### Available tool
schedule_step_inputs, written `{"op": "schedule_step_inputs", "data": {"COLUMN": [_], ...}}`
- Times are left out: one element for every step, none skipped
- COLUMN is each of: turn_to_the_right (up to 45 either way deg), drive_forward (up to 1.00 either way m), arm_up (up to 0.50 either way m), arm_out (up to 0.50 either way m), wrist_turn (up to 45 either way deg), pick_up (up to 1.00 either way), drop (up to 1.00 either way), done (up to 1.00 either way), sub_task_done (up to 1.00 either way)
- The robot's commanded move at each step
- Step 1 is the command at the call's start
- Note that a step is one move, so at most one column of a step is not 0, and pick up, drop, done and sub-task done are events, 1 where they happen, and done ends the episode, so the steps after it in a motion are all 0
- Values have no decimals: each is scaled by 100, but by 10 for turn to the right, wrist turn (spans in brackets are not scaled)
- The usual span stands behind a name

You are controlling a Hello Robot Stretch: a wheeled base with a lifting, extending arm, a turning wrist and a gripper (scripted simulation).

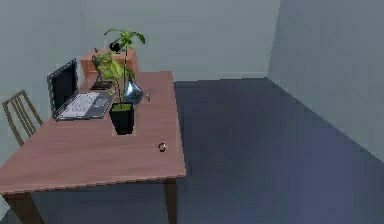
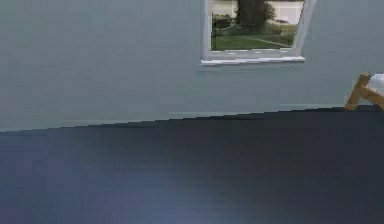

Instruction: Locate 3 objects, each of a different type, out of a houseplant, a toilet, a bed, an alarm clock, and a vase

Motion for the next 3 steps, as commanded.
{"op": "schedule_step_inputs", "data": {"turn_to_the_right": [0, -240, 0], "drive_forward": [30, 0, 0], "arm_up": [0, 0, 0], "arm_out": [0, 0, 0], "wrist_turn": [0, 0, 0], "pick_up": [0, 0, 0], "drop": [0, 0, 0], "done": [0, 0, 100], "sub_task_done": [0, 0, 0]}}
